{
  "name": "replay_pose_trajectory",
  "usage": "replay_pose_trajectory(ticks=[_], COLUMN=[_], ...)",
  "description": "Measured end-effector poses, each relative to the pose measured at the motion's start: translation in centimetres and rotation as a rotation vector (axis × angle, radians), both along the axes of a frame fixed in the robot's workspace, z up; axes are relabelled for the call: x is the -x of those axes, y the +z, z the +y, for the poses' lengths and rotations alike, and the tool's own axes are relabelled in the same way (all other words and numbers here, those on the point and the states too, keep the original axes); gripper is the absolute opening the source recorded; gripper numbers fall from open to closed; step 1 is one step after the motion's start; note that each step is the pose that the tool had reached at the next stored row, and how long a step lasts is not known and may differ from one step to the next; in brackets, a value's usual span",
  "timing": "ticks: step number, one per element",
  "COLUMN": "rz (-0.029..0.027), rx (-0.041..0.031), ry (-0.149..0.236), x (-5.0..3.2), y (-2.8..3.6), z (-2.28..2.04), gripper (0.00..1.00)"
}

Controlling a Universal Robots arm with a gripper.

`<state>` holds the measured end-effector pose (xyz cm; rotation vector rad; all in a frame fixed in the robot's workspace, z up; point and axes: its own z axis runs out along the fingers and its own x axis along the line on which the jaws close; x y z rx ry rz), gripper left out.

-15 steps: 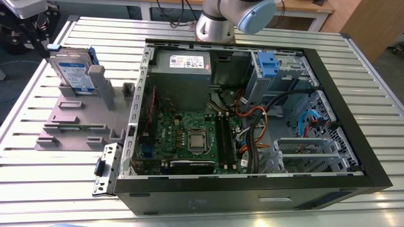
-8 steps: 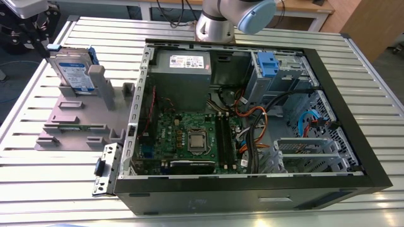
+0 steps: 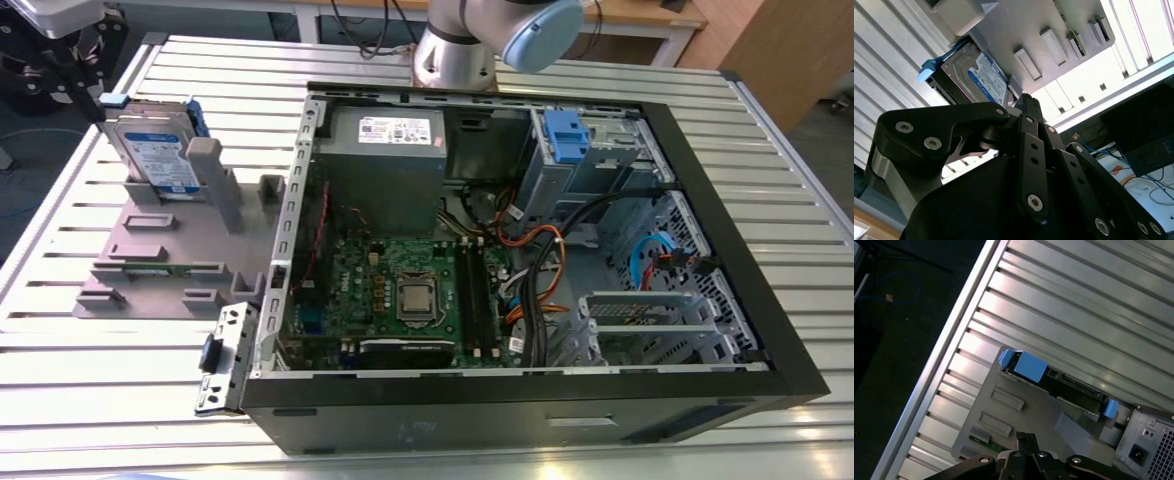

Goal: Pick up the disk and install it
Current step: 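Pick up the disk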

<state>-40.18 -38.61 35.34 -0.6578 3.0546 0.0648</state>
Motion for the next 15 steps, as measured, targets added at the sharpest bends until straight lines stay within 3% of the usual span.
replay_pose_trajectory(ticks=[15], rz=[0.0000], rx=[0.0000], ry=[0.047], x=[0.00], y=[0.00], z=[0.00], gripper=[0.11])
